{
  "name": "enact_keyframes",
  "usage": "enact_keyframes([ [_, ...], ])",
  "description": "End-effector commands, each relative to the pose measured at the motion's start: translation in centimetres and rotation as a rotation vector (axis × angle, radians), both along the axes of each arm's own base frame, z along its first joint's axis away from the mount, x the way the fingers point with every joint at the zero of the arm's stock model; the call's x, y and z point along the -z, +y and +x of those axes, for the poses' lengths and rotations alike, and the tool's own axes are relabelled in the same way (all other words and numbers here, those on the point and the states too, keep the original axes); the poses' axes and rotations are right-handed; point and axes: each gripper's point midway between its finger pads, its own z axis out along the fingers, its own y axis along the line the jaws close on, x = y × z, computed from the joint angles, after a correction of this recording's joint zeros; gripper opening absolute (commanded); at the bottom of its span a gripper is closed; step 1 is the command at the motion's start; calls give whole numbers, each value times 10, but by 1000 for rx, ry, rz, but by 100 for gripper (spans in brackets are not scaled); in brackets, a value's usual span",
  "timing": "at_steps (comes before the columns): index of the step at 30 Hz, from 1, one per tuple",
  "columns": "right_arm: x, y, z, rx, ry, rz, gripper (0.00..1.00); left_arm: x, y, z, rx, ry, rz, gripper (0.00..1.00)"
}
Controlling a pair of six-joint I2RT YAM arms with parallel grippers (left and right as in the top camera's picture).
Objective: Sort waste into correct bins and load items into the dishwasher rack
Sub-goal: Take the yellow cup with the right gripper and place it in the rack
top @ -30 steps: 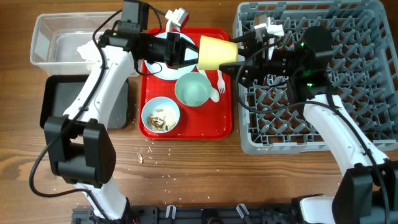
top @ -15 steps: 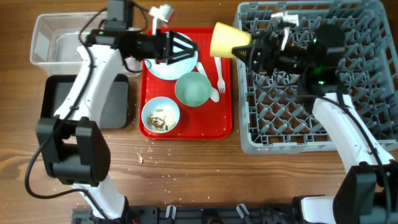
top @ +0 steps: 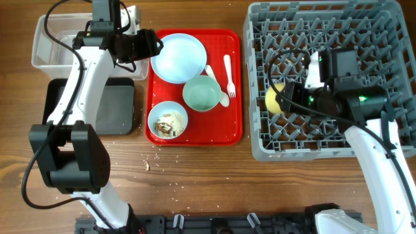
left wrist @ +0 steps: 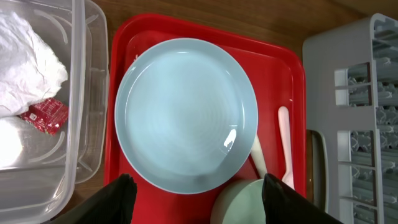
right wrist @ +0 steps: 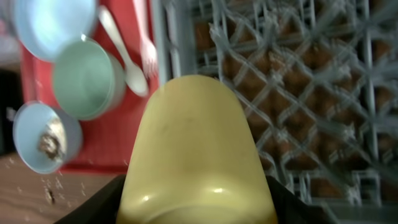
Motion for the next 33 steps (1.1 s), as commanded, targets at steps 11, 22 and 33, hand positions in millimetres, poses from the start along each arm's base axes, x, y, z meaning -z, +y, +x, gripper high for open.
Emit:
enact_keyframes([
  [11,74,-1,-40,-7,452,-119,56,7,3,-1,-3,18,35,68],
  [22,41,7,24,-91,215,-123,80,8,3,-3,-3,26,35,73],
  [33,-15,59,69,-473,-134,24,80,15,0,-16,9,85,39,76],
])
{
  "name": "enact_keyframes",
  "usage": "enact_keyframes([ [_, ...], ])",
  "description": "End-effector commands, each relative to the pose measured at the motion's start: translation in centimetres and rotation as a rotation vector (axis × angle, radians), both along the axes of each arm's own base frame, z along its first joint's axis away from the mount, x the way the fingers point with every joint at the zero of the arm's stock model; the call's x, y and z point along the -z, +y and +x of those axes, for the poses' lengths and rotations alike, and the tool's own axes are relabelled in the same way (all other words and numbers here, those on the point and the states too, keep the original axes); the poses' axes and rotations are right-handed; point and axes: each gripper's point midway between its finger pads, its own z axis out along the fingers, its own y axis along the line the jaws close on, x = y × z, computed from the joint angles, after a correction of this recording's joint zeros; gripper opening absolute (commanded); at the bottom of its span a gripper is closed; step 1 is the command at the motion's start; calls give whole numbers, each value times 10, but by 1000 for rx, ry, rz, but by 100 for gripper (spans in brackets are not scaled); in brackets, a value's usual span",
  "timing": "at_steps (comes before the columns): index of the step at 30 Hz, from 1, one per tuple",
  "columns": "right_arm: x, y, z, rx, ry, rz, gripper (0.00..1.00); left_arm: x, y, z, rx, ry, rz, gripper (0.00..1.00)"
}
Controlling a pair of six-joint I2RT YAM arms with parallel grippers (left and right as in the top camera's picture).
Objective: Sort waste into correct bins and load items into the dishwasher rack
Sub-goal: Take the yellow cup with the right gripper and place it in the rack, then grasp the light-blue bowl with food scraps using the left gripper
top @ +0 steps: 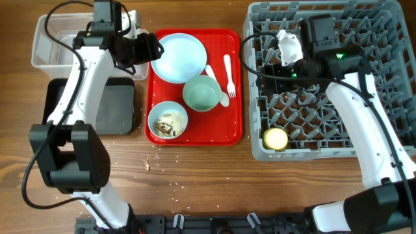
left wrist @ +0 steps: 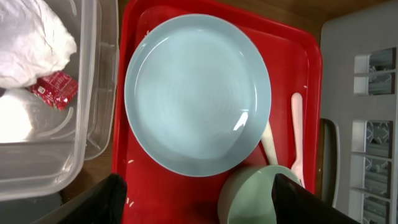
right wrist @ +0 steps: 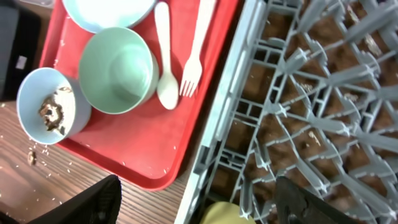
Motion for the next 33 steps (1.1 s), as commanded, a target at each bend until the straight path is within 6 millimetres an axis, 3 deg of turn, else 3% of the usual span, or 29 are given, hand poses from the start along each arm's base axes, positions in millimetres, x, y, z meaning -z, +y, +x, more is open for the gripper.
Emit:
enact_keyframes([
  [1,-19,18,9,-55,-74,84,79,7,-7,-6,28,30,17,76],
  [6,-29,42,22,-94,-153,140,79,12,-35,-25,162,60,54,77],
  [10,-31,52,27,-95,-171,154,78,20,-39,-46,204,139,68,77],
  [12,-31,53,31,-95,-183,156,79,28,-40,-82,209,292,59,74],
  [14,-31,50,36,-71,-198,141,79,28,-55,-113,252,407,23,68],
  [18,-31,47,38,-63,-203,126,80,37,-96,-150,355,480,129,66],
  [21,-30,48,36,-101,-212,114,80,56,-91,-167,298,517,316,69],
  [33,-29,47,35,-122,-220,102,81,75,-92,-205,335,650,299,67],
])
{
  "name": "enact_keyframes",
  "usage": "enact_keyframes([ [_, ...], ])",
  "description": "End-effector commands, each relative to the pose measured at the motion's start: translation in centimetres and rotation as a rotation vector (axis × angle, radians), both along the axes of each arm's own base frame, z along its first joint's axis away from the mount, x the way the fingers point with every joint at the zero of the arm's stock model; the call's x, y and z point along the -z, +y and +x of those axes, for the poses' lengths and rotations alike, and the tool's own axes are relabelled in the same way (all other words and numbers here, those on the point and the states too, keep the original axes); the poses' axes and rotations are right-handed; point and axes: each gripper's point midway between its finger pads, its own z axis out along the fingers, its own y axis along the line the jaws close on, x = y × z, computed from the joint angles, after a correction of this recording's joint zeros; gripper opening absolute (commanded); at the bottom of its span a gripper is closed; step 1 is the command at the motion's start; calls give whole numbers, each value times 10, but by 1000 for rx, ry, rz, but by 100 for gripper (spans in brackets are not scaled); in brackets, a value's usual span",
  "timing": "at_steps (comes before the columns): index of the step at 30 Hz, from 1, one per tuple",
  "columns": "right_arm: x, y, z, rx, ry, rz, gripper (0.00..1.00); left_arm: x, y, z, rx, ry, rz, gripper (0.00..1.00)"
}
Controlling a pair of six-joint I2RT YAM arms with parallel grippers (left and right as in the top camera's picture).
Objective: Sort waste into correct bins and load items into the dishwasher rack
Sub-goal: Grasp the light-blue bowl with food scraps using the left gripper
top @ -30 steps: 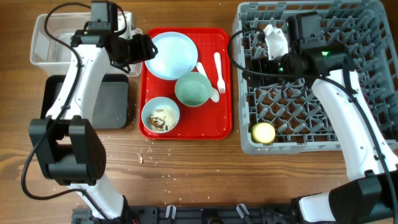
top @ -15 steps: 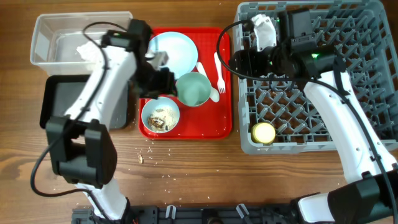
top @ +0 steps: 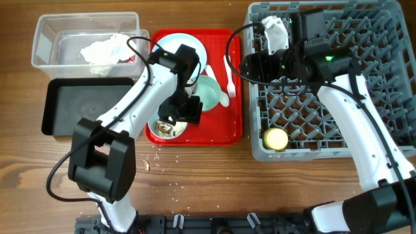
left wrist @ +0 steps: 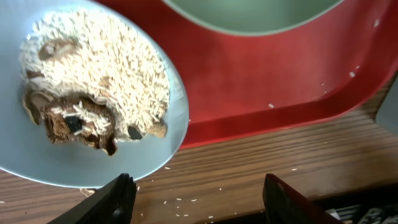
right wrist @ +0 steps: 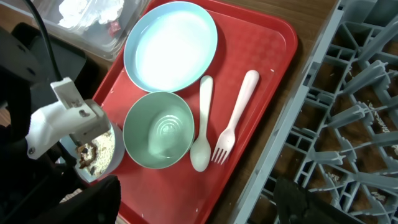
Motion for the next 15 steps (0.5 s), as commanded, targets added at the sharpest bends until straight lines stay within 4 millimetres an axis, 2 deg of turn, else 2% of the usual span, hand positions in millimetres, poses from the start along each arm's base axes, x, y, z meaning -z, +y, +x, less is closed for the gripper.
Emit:
enact_keyframes([
  [1,1,1,2,-15,-6,-13,81,16,2,-20,-1,69,22,67],
  [2,1,1,3,-16,-7,-13,81,21,3,-22,1,72,28,66],
  [3,1,1,3,-31,-17,-22,81,32,-1,-15,9,31,7,65],
  [7,2,0,1,-33,-11,-24,81,45,-5,-7,31,-21,-22,54],
  [9,3,0,0,-33,-6,-25,81,57,-6,-6,32,-42,-32,43],
  [10,3,0,0,-33,-3,-26,81,62,-6,-7,32,-47,-34,41],
  [15,3,0,0,-33,-3,-26,82,64,-8,-2,32,-69,-44,31],
])
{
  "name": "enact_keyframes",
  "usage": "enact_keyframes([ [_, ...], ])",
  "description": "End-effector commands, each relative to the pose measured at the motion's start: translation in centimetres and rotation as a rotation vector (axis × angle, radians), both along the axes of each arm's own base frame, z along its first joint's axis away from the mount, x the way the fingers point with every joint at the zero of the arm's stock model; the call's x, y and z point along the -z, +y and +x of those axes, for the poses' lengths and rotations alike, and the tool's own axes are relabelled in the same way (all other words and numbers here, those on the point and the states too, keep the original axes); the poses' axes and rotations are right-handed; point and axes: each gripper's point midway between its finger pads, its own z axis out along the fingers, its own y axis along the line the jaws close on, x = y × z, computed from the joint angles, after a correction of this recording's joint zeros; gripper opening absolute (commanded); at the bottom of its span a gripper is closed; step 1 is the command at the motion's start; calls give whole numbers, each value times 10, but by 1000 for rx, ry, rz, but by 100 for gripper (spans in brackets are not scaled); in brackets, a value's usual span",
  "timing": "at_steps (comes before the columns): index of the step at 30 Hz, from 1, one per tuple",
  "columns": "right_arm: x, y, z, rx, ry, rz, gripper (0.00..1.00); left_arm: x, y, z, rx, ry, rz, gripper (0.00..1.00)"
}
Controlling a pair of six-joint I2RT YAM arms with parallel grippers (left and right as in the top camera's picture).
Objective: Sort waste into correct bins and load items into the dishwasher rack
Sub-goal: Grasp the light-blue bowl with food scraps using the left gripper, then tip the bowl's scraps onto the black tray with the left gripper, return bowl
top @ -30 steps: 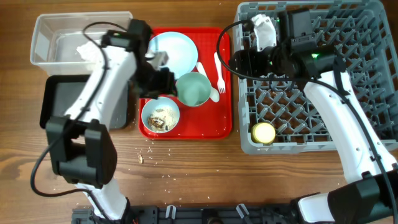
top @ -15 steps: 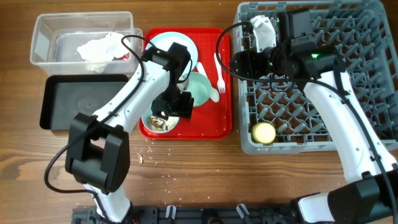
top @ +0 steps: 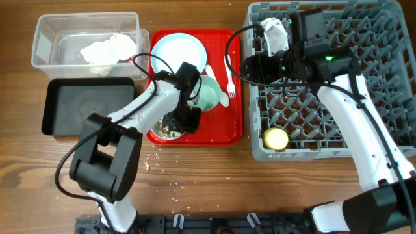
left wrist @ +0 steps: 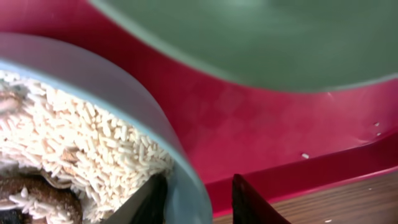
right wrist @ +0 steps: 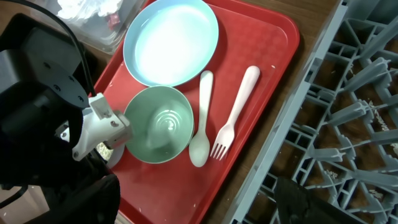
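A blue bowl [left wrist: 158, 118] of rice and brown scraps [left wrist: 74, 155] sits at the front left of the red tray [top: 224, 130]. My left gripper [top: 177, 123] is low over it. The jaws straddle the bowl's right rim, one finger [left wrist: 152, 199] inside on the rice, the other [left wrist: 249, 202] outside with a small gap. My right gripper [right wrist: 193, 202] hangs open above the seam between tray and grey dishwasher rack [top: 338, 110]. On the tray lie a blue plate [right wrist: 171, 40], green bowl [right wrist: 158, 124], spoon [right wrist: 200, 124] and fork [right wrist: 233, 109]. A yellow cup [top: 275, 138] stands in the rack.
A clear bin [top: 52, 45] with crumpled white paper [top: 104, 47] stands at the back left. In front of it lies a black tray [top: 88, 105]. Rice grains are scattered on the wooden table [top: 156, 162] before the red tray.
My left gripper has dropped lower onto the rice bowl, and its jaws have narrowed around the right rim. The right gripper has barely shifted and stays open.
My right gripper held the yellow cup over the rack while the left hovered open above the blue plate. Then the cup stood in the rack's front left corner, with the right gripper open. Later the left was open above the rice bowl, and now straddles its rim.
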Motion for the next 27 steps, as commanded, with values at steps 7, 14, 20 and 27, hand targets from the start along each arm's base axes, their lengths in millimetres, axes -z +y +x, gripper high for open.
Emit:
enact_keyframes([
  [7,1,1,3,-14,-9,-10,82,3,-10,5,11,-29,-24,4],
  [14,1,1,3,-15,-9,-11,83,-48,-14,24,-27,-54,-82,4],
  [20,0,1,4,-16,-15,-12,86,-123,53,62,-247,-195,-183,4],
  [27,0,1,6,-34,-37,-27,87,-147,147,102,-403,-346,-406,4],
])
